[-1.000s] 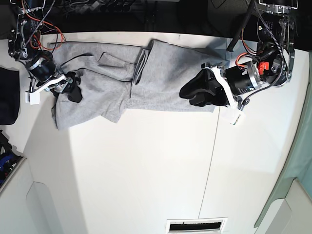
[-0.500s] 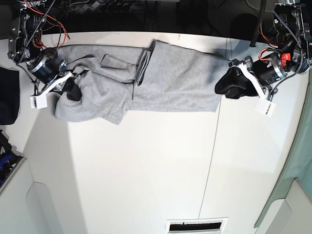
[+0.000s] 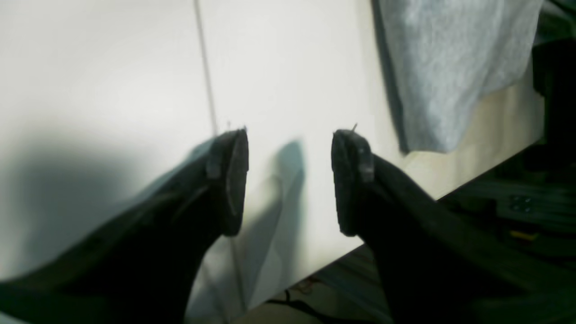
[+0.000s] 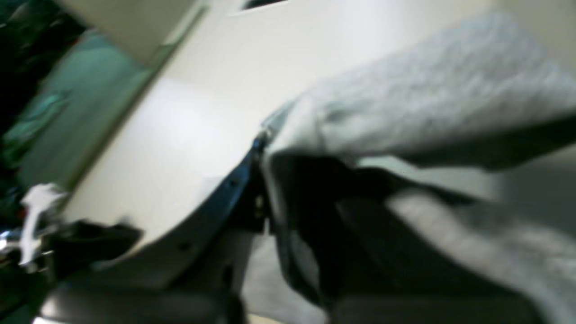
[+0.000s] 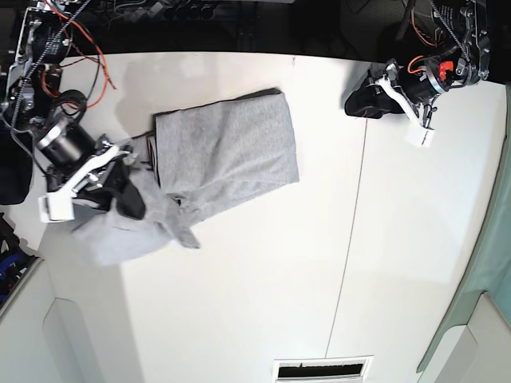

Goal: Layout the t-shirt on the table in an organized manner, then fold the t-shirt properly
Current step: 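Grasp the folded bundle with the right gripper and fold it over again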

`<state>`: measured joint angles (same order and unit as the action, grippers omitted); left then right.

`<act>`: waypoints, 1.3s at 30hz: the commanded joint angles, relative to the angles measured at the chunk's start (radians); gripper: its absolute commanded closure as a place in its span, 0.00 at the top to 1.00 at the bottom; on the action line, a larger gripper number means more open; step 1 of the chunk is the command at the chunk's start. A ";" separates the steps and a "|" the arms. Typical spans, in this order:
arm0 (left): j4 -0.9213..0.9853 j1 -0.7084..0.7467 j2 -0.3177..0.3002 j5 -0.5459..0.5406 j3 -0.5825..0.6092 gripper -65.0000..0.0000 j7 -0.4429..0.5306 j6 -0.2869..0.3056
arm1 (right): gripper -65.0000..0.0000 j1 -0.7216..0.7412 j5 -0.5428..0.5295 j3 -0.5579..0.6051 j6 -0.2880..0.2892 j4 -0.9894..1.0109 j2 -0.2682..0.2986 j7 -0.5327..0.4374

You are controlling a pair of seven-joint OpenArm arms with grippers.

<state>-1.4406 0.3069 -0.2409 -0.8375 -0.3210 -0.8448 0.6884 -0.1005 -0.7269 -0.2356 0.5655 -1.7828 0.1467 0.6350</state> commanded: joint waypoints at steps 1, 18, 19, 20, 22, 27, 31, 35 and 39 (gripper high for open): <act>-0.013 -0.005 -0.014 -0.018 -0.006 0.50 0.014 0.010 | 0.00 0.009 0.013 0.047 0.014 -0.018 -0.023 -0.010; -0.013 -0.008 -0.048 -0.136 -0.019 0.50 -0.018 0.010 | 0.66 0.013 0.405 0.623 -0.004 0.049 -0.103 -0.055; -0.013 -0.008 -0.061 -0.165 -0.032 0.50 -0.018 0.010 | 0.66 0.014 0.405 0.623 -0.004 0.043 -0.103 -0.055; -0.014 -0.008 -0.072 -0.191 -0.049 0.50 -0.021 0.010 | 0.66 0.014 0.406 0.623 -0.004 0.035 -0.102 -0.055; -0.026 -0.008 -0.087 -0.232 -0.089 0.48 -0.042 0.010 | 0.66 0.014 0.405 0.617 -0.004 0.014 -0.100 -0.055; -0.121 -0.007 -0.092 -0.346 -0.143 0.18 -0.140 0.010 | 0.62 0.038 0.426 0.588 -0.014 -0.070 -0.097 -0.080; -0.280 -0.002 -0.091 -0.372 -0.052 0.00 -0.157 0.010 | 0.16 0.100 0.526 0.530 -0.105 -0.063 -0.098 -0.146; -0.383 -0.012 -0.080 -0.266 0.166 0.00 -0.072 0.010 | 0.00 0.203 0.586 0.460 -0.181 0.005 -0.098 -0.148; -0.355 -0.036 -0.012 -0.071 0.381 0.00 -0.014 0.010 | 0.00 0.335 0.586 0.410 -0.171 0.214 -0.098 -0.177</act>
<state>-1.7809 0.2768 -0.2504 -0.8818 0.0662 -0.8814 0.6888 0.2146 -0.1341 0.1749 0.3927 -1.5490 0.0513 0.4778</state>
